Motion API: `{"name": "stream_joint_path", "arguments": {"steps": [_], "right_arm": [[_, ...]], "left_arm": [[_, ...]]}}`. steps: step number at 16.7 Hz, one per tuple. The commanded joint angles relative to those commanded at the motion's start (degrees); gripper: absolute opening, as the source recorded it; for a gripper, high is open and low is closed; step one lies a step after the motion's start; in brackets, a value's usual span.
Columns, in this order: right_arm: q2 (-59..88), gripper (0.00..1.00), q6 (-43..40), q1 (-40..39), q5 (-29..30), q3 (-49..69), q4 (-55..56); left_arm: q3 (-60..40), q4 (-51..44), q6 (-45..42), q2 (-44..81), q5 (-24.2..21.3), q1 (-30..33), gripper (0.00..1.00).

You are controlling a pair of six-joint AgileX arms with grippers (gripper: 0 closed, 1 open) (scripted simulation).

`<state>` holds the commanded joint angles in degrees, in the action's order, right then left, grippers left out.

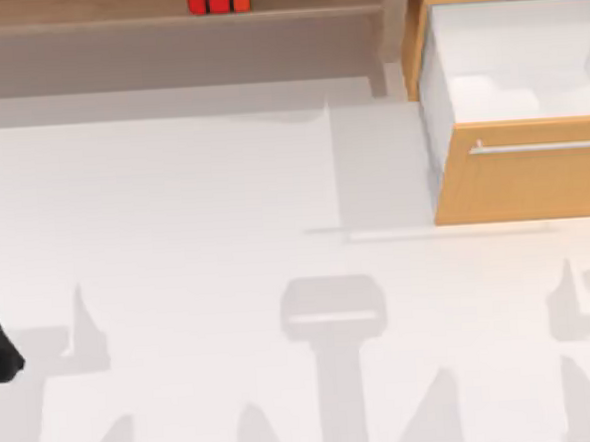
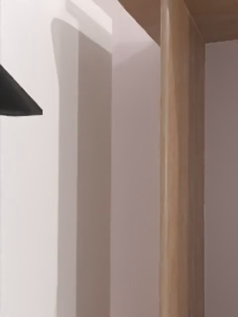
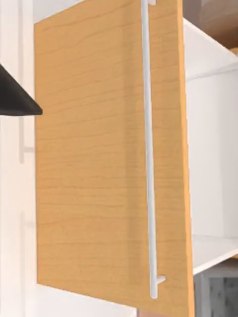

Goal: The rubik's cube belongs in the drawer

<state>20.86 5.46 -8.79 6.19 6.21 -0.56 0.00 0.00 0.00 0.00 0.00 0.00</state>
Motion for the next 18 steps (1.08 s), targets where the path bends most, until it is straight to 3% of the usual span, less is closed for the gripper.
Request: {"name": "stream_joint_path", "arguments": {"steps": [6,18], "right_arm": [[35.1,1.0,3.8,-12.1,10.8,17.6,3.6],[101.2,1.0,-0.7,-33.3,34.4,71.5,24.1]], "left_arm": [[0.0,0.0,0.0,0.0,0.0,0.0,1.0],[0.0,0.0,0.0,0.0,0.0,0.0,1.0]]}}
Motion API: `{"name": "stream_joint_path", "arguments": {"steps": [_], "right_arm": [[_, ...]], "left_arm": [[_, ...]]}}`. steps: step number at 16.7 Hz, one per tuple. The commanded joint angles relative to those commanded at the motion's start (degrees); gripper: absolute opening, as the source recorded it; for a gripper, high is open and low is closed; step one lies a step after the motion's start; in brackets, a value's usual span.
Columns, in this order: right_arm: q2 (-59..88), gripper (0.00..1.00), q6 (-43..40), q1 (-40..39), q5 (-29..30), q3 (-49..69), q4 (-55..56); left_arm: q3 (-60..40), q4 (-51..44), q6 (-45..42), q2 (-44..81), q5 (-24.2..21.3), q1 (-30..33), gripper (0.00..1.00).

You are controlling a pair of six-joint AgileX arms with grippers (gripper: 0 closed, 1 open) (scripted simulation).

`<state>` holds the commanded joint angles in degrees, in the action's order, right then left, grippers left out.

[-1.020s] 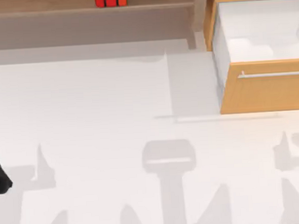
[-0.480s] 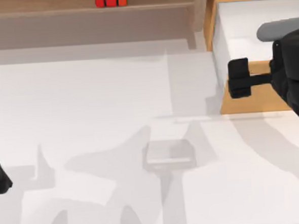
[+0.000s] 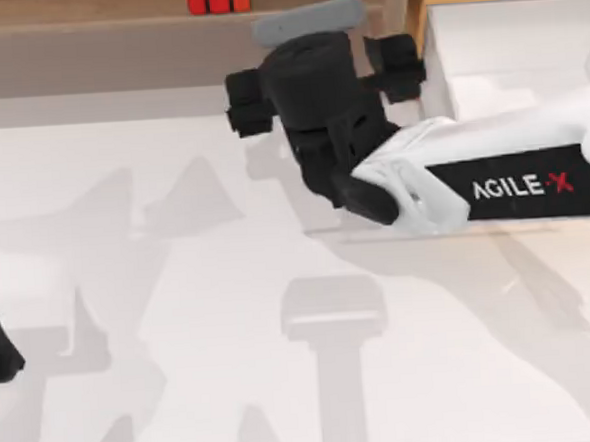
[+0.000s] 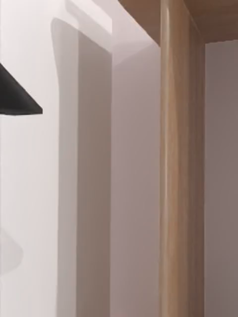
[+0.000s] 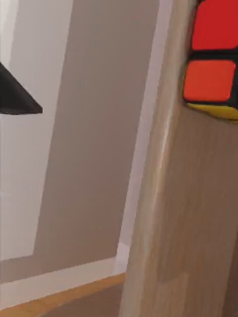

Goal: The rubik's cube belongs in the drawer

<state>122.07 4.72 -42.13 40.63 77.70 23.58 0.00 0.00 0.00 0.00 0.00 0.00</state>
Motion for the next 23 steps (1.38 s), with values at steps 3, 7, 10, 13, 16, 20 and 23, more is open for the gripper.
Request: {"name": "stream_joint_path", "arguments": {"steps": [3,7,10,13,16,20,23], "right_arm": [[9.9,1.0,-1.7,-3.0,4.3,11.9,6.0],[17.8,1.0,-3.4,-5.1,8.3,23.2,12.2],[19.5,1.0,-3.9,-5.5,9.2,25.8,13.9],[19.5,1.0,-3.9,-5.5,9.2,25.8,13.9],[20.0,1.0,-3.9,-5.1,8.8,26.6,13.3],[24.6,1.0,-4.0,-3.4,7.1,35.5,9.4],[28.5,1.0,-4.1,-1.7,5.5,43.5,5.8]], "left_arm": [[0.0,0.0,0.0,0.0,0.0,0.0,1.0],[0.0,0.0,0.0,0.0,0.0,0.0,1.0],[0.0,0.0,0.0,0.0,0.0,0.0,1.0],[0.0,0.0,0.0,0.0,0.0,0.0,1.0],[0.0,0.0,0.0,0.0,0.0,0.0,1.0],[0.0,0.0,0.0,0.0,0.0,0.0,1.0],[0.0,0.0,0.0,0.0,0.0,0.0,1.0]]}}
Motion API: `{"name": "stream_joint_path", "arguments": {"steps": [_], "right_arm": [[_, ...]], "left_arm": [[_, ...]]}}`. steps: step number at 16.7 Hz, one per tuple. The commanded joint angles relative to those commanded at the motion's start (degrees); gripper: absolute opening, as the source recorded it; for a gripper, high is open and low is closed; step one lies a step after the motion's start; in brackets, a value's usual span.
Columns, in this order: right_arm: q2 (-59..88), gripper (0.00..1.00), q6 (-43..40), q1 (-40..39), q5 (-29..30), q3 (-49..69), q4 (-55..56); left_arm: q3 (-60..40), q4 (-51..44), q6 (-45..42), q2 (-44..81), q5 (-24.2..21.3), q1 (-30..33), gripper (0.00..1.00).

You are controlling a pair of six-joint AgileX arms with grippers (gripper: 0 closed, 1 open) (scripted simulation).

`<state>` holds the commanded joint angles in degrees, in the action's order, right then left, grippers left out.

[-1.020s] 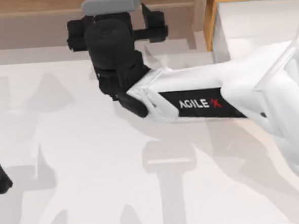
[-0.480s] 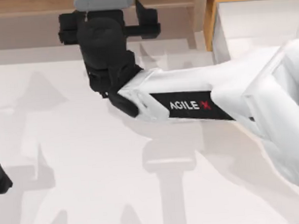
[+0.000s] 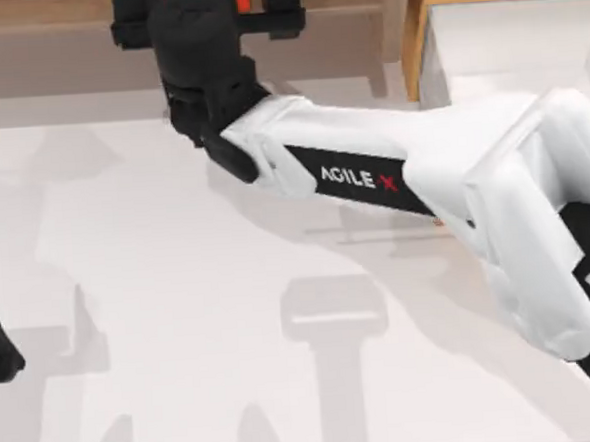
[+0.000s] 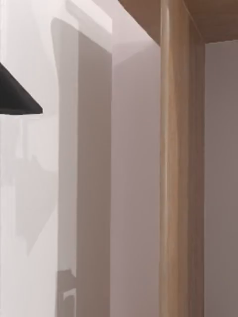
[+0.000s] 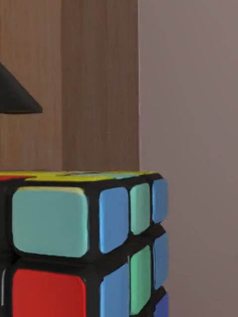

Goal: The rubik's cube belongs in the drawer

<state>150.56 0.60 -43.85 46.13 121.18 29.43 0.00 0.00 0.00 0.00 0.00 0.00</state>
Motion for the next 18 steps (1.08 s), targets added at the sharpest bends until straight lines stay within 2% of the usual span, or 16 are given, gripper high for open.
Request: {"name": "stream_joint_path", "arguments": {"steps": [6,18], "right_arm": [[1.7,1.0,0.0,0.8,-0.8,2.8,-1.6],[1.7,0.1,0.0,0.8,-0.8,2.8,-1.6]], "left_arm": [[0.0,0.0,0.0,0.0,0.0,0.0,1.0],[0.0,0.0,0.0,0.0,0.0,0.0,1.0]]}}
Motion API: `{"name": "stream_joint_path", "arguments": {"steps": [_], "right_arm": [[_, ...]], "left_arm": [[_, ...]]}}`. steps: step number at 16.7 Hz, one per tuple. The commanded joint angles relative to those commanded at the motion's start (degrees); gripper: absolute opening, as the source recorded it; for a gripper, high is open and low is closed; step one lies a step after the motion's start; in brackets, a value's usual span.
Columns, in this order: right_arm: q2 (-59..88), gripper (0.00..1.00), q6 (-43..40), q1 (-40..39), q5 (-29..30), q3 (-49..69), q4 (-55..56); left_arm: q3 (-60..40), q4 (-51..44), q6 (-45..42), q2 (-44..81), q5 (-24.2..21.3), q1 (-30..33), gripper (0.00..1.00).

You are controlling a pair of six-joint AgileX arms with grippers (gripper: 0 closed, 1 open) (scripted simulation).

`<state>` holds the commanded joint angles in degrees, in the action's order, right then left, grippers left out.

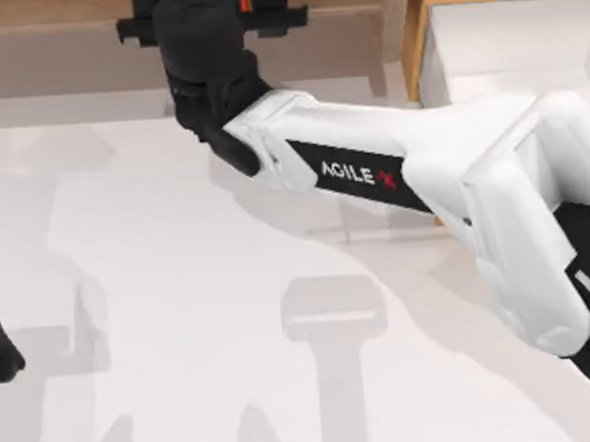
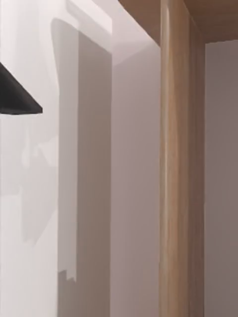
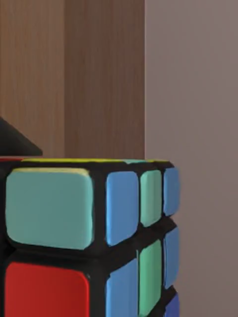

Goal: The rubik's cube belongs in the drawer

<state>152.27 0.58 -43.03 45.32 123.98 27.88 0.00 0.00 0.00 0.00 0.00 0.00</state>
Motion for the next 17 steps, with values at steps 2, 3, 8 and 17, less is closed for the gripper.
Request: {"name": "stream_joint_path", "arguments": {"steps": [2,3,8,17], "right_arm": [[0.0,0.0,0.0,0.0,0.0,0.0,0.0],[0.0,0.0,0.0,0.0,0.0,0.0,0.0],[0.0,0.0,0.0,0.0,0.0,0.0,0.0],[-5.8,0.0,0.2,-1.7,1.4,-6.3,0.5]], "left_arm": [[0.0,0.0,0.0,0.0,0.0,0.0,1.0],[0.0,0.0,0.0,0.0,0.0,0.0,1.0],[0.0,0.0,0.0,0.0,0.0,0.0,1.0],[0.0,0.0,0.0,0.0,0.0,0.0,1.0]]}}
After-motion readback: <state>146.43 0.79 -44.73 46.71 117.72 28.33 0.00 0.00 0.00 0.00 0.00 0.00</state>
